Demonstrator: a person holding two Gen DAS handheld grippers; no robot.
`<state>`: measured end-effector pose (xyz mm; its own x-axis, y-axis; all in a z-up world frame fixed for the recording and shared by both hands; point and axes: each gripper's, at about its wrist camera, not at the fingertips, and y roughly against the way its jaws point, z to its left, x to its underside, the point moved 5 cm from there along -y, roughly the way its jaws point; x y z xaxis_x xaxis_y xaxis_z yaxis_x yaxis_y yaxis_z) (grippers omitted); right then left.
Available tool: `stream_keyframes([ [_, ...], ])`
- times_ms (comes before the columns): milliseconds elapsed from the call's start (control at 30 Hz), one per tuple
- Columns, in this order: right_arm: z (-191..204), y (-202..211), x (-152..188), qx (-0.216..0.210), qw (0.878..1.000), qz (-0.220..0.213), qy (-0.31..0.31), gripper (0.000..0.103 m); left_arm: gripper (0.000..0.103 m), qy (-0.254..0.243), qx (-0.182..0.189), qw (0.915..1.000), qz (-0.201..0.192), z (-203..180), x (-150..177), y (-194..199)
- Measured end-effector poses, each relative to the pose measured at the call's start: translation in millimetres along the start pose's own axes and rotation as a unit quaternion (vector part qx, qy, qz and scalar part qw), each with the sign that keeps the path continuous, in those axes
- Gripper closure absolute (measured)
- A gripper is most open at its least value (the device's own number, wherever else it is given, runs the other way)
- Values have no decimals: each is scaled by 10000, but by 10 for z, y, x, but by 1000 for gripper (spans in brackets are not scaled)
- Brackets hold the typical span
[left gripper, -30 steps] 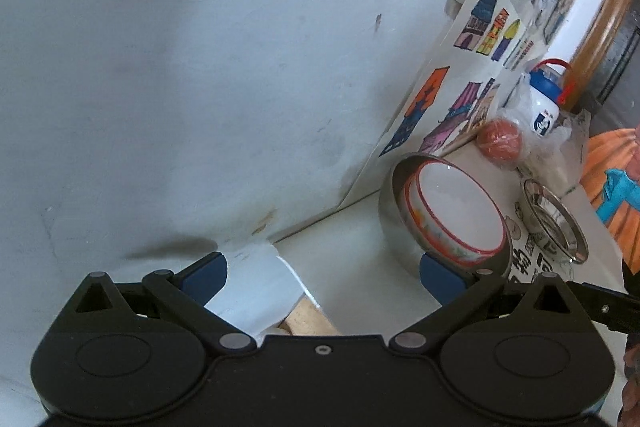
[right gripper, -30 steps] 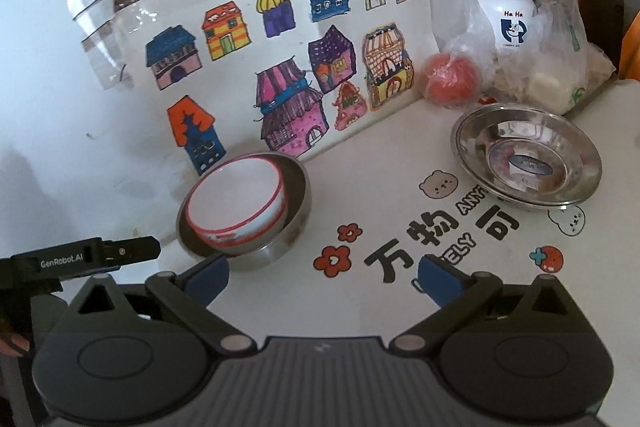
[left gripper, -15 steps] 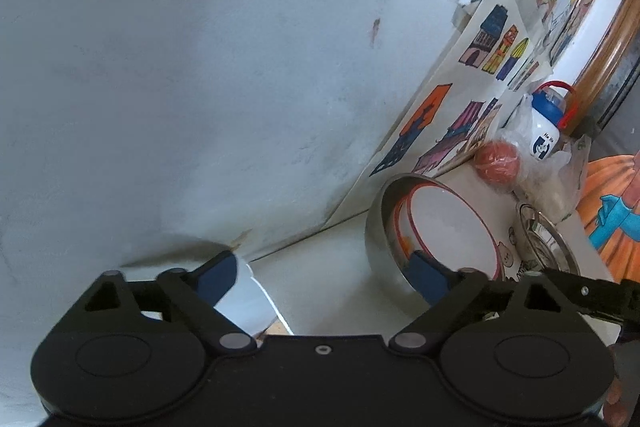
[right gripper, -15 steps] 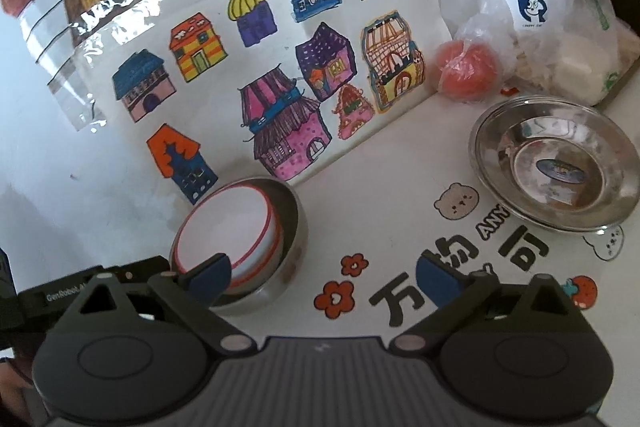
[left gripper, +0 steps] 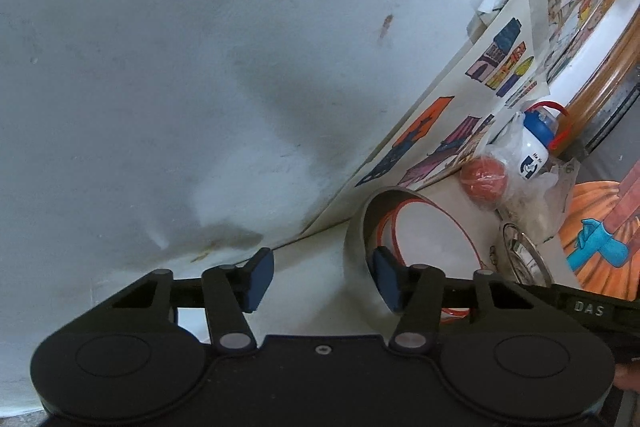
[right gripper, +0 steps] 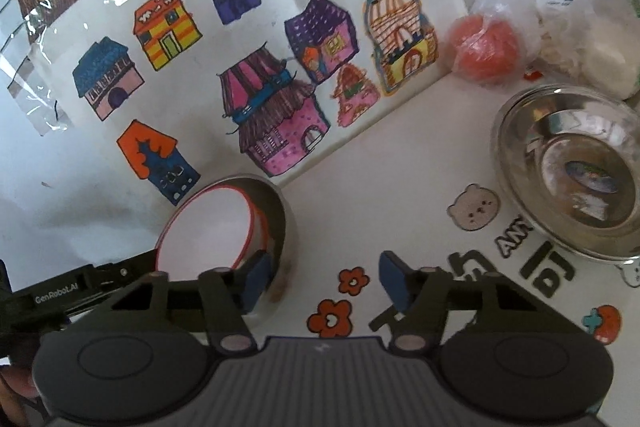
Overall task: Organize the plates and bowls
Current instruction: 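Close the left gripper on the steel bowl rim while the right gripper grips it, then lift and carry the steel bowl of nested white bowls toward the plate stack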
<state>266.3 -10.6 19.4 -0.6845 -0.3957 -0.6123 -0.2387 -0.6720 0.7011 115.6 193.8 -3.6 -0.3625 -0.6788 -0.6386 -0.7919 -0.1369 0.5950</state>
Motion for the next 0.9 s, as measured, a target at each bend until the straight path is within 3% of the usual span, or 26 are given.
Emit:
stream_keyframes([
  [67,9,-16,-15,54,10000,22,27,45,53,53,90,9999,15,-4,-5,-18],
  [267,21,-18,-4,-226,9996,116,-108,69,62,118,260,9996,54,-5,-13,-38],
  [333,26,-8,0,-305,9993,133,-191,82,67,98,297,9995,62,-34,-14,-40],
  [433,9,31,3,-190,9996,100,-182,89,68,162,462,9986,219,-79,1,-86],
  [733,-389,326,224,207,9987,93,-448,90,75,-88,929,9928,745,-459,151,-285],
  [900,-603,500,330,478,9968,61,-637,89,75,-271,1235,9856,1121,-683,215,-446],
])
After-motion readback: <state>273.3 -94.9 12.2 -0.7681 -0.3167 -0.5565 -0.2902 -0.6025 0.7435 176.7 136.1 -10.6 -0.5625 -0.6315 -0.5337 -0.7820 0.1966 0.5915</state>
